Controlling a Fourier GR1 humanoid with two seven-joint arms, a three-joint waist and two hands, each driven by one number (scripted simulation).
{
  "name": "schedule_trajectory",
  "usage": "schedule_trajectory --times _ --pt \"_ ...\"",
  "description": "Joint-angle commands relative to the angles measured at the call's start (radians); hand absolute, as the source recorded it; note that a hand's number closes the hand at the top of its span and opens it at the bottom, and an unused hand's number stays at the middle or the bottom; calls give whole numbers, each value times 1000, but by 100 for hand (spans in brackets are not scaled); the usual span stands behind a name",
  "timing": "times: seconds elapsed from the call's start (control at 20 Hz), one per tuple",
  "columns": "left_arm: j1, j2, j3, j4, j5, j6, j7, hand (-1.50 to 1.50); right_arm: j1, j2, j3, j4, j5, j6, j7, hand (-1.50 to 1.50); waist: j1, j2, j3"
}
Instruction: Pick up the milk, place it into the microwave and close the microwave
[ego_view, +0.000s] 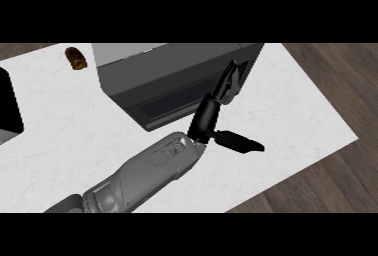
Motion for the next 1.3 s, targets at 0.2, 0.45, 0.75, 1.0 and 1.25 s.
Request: schedule_trajectory --times 0.2,0.45,0.75,1.0,1.25 --pt "-42 -5 -1 41 48 11 -32 -150 -32 -26 -14 3 -43 5 21 -150 -10 8 1" --pt "-54 -5 -7 48 83 13 -39 -150 -31 -43 -13 12 -63 14 42 -150 -22 9 2" --pt "-63 -5 -22 60 111 19 -61 -150 -50 -66 -24 5 -89 21 55 -150 -26 5 1" --pt "-77 -5 -30 75 135 10 -69 -150 -58 -81 -20 3 -103 26 73 -150 -16 4 1" --pt "-79 -5 -46 75 157 22 -90 -150 -68 -88 -18 2 -131 32 82 -150 -21 4 1"
